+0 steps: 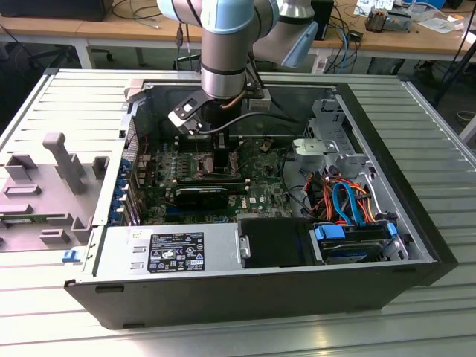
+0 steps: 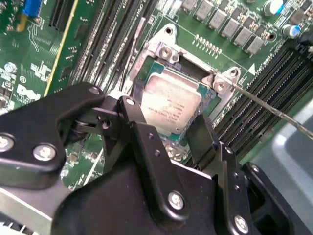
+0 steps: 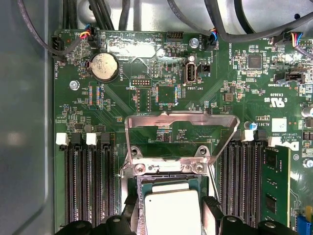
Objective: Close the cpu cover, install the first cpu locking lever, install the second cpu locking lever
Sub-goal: 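Close the cpu cover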
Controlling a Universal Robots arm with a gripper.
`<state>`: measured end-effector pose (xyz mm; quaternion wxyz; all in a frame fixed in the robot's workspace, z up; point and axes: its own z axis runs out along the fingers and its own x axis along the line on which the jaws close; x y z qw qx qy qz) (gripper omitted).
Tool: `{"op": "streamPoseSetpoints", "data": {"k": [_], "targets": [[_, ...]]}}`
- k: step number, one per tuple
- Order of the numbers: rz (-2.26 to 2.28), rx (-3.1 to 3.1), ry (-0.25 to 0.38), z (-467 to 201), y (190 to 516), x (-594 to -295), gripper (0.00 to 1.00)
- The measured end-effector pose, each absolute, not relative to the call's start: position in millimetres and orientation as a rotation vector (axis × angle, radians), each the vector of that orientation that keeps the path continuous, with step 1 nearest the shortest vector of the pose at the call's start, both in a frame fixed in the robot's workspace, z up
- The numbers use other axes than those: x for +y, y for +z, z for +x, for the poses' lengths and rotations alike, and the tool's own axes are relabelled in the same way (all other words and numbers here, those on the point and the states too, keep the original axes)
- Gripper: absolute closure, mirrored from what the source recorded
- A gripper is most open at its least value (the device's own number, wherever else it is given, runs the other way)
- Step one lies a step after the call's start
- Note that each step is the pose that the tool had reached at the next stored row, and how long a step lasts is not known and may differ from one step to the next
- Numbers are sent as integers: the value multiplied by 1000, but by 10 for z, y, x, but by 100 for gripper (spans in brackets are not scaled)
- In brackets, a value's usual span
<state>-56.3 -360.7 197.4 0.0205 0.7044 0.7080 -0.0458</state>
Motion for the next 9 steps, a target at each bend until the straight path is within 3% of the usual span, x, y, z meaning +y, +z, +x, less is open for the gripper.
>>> {"op": "streamPoseSetpoints", "data": {"k": [9], "targets": [[2182,2231,-107,-566,1977,-3608,38]]}}
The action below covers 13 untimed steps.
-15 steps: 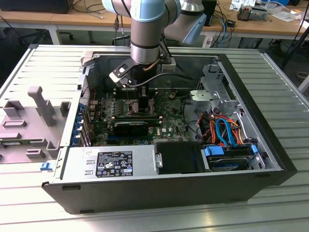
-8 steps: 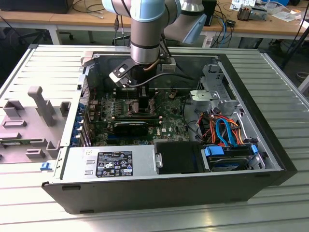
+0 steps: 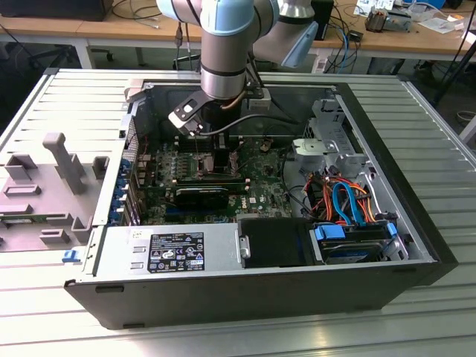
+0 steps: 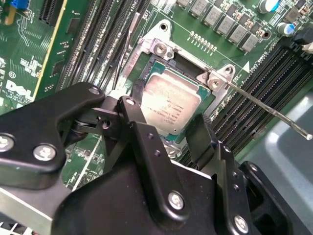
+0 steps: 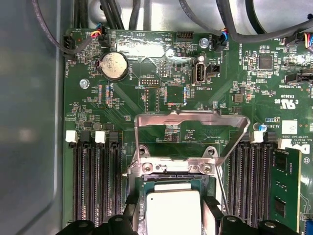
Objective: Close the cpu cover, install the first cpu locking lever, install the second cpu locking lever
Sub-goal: 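Close the cpu cover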
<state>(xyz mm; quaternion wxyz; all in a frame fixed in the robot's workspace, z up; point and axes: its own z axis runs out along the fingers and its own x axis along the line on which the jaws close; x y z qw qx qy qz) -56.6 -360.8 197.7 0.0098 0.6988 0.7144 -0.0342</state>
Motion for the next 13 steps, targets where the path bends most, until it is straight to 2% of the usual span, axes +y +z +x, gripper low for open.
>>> {"op": "streamPoseSetpoints", "data": {"k": [8,9,10,13], "targets": [[2182,2231,-106,-566,1977,-3609,38],[2182,2231,-106,-567,1978,-3610,40],[2182,2231,-106,-567,1978,-3610,45],[2182,2232,-105,-566,1977,-3610,45]]}}
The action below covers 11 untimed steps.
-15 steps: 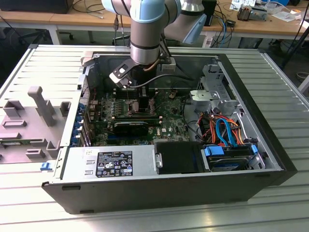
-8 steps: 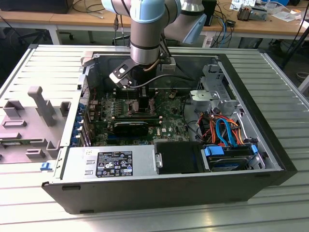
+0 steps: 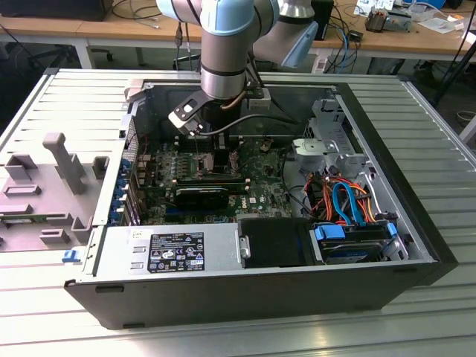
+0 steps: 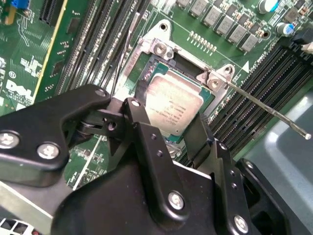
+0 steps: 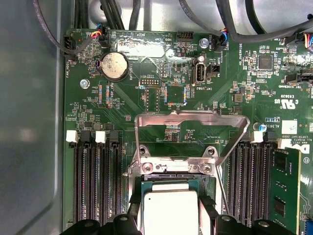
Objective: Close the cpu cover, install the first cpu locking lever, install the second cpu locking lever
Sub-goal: 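Close the cpu cover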
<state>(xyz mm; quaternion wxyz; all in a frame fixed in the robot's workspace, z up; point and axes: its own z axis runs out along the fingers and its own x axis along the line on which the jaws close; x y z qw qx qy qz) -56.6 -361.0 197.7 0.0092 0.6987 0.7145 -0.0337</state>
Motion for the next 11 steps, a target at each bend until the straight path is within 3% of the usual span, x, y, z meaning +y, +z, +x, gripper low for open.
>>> {"op": "streamPoseSetpoints", "data": {"k": [11], "targets": [[2187,2228,-104,-567,2008,-3609,45]]}}
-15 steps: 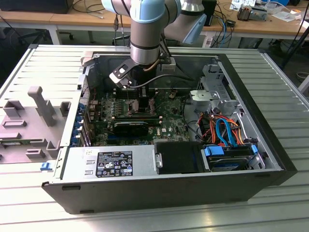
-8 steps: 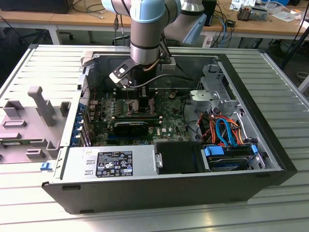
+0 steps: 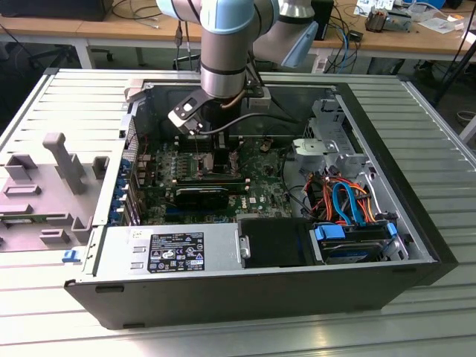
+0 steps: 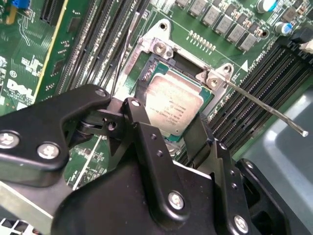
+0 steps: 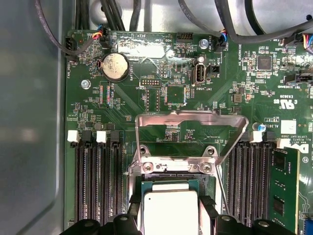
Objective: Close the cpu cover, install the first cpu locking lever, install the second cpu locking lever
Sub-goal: 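Close the cpu cover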
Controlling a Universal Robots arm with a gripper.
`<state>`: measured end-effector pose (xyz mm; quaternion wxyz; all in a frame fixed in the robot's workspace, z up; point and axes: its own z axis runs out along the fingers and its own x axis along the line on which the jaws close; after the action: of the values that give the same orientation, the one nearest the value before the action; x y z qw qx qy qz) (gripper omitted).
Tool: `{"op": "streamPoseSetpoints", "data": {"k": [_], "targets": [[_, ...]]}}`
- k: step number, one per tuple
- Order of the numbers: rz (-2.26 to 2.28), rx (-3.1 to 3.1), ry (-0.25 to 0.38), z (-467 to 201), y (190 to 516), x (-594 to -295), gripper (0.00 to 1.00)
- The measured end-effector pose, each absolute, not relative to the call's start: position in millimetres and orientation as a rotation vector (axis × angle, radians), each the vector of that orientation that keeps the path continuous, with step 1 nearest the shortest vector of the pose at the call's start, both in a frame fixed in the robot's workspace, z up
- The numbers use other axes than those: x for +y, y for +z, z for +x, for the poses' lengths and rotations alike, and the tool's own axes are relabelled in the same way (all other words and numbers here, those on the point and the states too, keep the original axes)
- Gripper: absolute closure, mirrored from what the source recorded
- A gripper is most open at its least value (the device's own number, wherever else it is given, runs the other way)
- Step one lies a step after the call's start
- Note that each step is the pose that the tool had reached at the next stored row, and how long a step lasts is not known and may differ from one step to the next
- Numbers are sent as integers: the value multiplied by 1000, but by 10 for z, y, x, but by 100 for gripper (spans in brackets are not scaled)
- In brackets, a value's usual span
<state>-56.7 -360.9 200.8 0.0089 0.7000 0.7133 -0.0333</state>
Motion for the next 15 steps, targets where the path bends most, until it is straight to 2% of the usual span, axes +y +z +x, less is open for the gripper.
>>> {"op": "streamPoseSetpoints", "data": {"k": [15], "targets": [[2244,2169,-110,-548,2000,-3618,45]]}}
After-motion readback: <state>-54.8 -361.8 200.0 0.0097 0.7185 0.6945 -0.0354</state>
